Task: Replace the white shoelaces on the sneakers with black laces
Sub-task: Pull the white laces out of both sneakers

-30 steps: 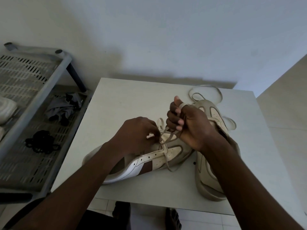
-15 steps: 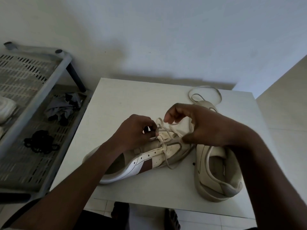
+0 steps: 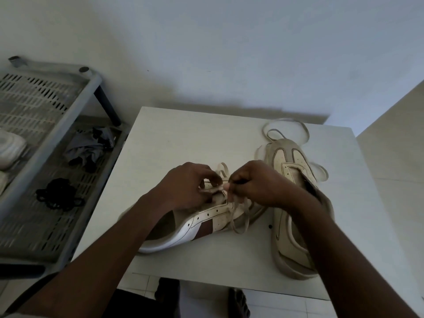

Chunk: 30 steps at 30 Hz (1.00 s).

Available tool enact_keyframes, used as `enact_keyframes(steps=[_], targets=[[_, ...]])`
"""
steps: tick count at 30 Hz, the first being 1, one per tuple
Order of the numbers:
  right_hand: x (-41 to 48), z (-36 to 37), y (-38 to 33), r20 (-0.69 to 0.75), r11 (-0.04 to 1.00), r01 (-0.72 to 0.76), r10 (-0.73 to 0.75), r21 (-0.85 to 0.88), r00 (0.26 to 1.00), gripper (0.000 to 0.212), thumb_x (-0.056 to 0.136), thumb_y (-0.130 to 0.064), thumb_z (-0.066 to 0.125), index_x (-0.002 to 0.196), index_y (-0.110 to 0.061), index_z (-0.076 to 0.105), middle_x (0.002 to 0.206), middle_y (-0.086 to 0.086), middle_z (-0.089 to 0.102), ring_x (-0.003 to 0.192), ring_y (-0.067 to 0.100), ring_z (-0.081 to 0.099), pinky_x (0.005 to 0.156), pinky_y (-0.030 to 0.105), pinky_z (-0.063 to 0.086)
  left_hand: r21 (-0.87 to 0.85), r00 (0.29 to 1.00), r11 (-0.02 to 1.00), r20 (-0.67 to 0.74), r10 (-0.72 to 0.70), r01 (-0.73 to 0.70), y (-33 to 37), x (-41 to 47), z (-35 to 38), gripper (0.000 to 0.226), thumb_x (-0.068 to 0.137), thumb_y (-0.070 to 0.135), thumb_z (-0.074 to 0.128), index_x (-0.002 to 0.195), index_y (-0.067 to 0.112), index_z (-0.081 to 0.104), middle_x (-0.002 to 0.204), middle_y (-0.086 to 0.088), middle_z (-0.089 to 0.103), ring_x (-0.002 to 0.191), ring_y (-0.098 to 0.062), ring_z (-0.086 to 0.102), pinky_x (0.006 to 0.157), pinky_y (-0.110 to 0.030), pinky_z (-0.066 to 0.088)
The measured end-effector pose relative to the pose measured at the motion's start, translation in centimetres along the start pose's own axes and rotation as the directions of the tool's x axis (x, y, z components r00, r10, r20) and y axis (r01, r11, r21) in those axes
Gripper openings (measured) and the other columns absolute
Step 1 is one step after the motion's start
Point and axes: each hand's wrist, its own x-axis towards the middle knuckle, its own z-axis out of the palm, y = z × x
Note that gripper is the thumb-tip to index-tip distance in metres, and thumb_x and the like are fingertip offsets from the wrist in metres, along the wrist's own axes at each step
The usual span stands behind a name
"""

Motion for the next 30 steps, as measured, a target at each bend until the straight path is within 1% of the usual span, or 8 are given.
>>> enact_keyframes(steps=[4,9,11,13,15,17,22,30], targets=[[-1.9,-3.1,0.7,0.077,0.882,0.147,-0.201,0.448,0.977,0.031,0.089,-0.020,0.055,0.060,-0.017,0.067,0.057,-0.006,0.060,0.052,0.004,0.046,0.055,0.014,0.036,0.068,0.999,0.998,0.037,-0.005,0.002,-0.1,-0.1,0.0,0.020,0.082,0.033,0.070,0.099,0.044,0.072,0.098,0.023,0.067,0.077,0.000,0.061,0.065,-0.020,0.042],[-2.9,-4.5,2.0,0.076,0.609,0.151,-0.330,0.778,0.941,0.033,0.080,-0.042,0.070,0.060,-0.016,0.067,0.049,0.000,0.040,0.050,0.012,0.032,0.052,0.025,0.024,0.104,0.999,0.994,0.045,-0.025,0.020,0.1,-0.1,0.0,0.022,0.085,0.035,0.067,0.104,0.048,0.069,0.099,0.023,0.066,0.074,0.004,0.057,0.061,-0.013,0.034],[-2.6,-4.3,2.4,0.096,0.753,0.066,-0.170,0.654,0.981,0.028,0.079,-0.042,0.071,0.063,-0.019,0.072,0.050,-0.001,0.048,0.049,0.009,0.037,0.052,0.027,0.023,0.103,0.999,0.995,0.051,-0.009,0.004,0.2,0.0,0.0,0.019,0.084,0.037,0.069,0.100,0.047,0.071,0.098,0.021,0.067,0.071,0.004,0.056,0.060,-0.013,0.033],[-1.7,-3.7,2.6,0.093,0.987,-0.091,0.078,0.136,0.993,0.013,0.086,-0.034,0.068,0.087,-0.024,0.076,0.075,-0.001,0.068,0.066,0.007,0.056,0.059,0.023,0.036,0.093,0.999,0.996,0.035,-0.003,0.000,0.2,-0.1,0.0,0.017,0.082,0.036,0.071,0.097,0.046,0.072,0.096,0.020,0.068,0.068,0.005,0.055,0.060,-0.014,0.034],[-0.8,-2.3,2.2,0.005,0.938,-0.229,0.239,-0.262,0.971,0.034,0.090,-0.025,0.065,0.123,-0.022,0.062,0.115,-0.001,0.066,0.098,0.009,0.060,0.078,0.025,0.045,0.086,1.000,0.996,0.025,-0.011,0.009,0.2,0.0,0.1,0.018,0.080,0.033,0.072,0.094,0.045,0.073,0.094,0.020,0.068,0.066,0.006,0.055,0.061,-0.015,0.036],[-0.4,-0.9,0.7,-0.103,0.954,-0.199,0.180,-0.226,0.978,0.045,0.090,-0.028,0.064,0.133,-0.024,0.052,0.126,-0.004,0.058,0.109,0.011,0.056,0.088,0.028,0.046,0.091,0.999,0.996,0.026,-0.027,0.025,0.2,0.1,0.1,0.018,0.079,0.032,0.072,0.093,0.043,0.074,0.093,0.020,0.069,0.068,0.003,0.057,0.063,-0.018,0.040],[0.7,3.3,-1.6,-0.123,0.896,-0.248,0.217,-0.368,0.968,0.037,0.080,-0.057,0.064,0.095,-0.023,0.068,0.088,-0.003,0.066,0.084,0.017,0.063,0.068,0.028,0.048,0.125,0.997,0.990,0.050,-0.066,0.060,0.0,0.2,0.2,0.022,0.080,0.031,0.069,0.100,0.037,0.073,0.099,0.018,0.069,0.075,-0.002,0.063,0.070,-0.023,0.046],[1.1,4.2,-1.5,-0.196,0.836,-0.267,0.195,-0.479,0.961,0.019,0.081,-0.034,0.066,0.091,-0.019,0.069,0.080,-0.002,0.062,0.074,0.019,0.059,0.066,0.028,0.049,0.130,0.994,0.990,0.086,-0.071,0.059,-0.1,0.3,0.4,0.034,0.079,0.037,0.073,0.113,0.033,0.068,0.118,0.017,0.059,0.076,-0.004,0.061,0.069,-0.023,0.039]])
